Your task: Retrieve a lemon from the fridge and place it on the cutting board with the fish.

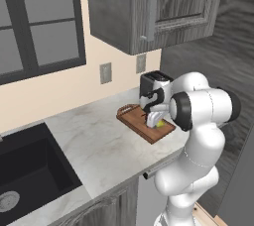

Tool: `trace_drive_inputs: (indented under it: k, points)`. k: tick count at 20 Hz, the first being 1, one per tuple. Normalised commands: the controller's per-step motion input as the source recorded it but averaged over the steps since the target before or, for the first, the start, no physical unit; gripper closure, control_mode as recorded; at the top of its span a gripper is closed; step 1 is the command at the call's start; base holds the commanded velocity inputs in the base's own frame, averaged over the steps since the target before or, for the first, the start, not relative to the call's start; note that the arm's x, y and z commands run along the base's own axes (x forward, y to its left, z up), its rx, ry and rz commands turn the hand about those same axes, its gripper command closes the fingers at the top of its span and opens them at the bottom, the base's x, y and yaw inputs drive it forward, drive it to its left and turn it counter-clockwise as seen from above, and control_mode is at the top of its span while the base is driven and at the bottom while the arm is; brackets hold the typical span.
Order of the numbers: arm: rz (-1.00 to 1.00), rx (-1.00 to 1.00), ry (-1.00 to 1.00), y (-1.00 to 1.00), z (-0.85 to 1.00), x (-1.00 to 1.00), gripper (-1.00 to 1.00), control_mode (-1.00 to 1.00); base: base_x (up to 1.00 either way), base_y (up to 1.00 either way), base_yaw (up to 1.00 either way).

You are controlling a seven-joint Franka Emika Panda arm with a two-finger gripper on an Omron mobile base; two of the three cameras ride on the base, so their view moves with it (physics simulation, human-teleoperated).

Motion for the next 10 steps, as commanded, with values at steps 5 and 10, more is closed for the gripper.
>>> trace_drive_inputs:
  k: [5, 10]
  points:
    - [0.03, 0.00, 0.00, 0.00, -0.20, 0.00, 1.00, -1.00, 0.00, 0.00, 0.00]
    - [0.02, 0.01, 0.00, 0.00, -0.18, 0.00, -1.00, -1.00, 0.00, 0.00, 0.00]
